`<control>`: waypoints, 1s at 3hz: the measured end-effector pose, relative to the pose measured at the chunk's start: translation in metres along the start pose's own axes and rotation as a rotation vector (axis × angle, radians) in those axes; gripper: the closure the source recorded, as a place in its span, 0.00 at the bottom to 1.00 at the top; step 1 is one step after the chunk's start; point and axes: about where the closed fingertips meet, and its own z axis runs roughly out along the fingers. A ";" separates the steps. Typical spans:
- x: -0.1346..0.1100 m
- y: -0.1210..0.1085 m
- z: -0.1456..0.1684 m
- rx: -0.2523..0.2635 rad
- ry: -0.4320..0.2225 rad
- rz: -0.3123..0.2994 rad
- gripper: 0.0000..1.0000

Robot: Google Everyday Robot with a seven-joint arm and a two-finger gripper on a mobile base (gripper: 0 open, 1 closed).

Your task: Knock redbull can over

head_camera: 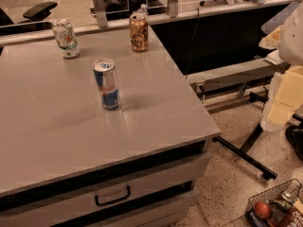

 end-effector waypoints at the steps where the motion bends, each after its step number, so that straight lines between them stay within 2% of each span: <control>1: 0.000 0.000 0.000 0.000 0.000 0.000 0.00; 2: -0.008 0.001 0.002 -0.001 -0.075 0.020 0.00; 3: -0.015 0.000 0.023 0.007 -0.269 0.085 0.00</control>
Offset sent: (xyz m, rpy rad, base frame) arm 0.0072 0.0465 0.0033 0.4690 -0.0819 0.0053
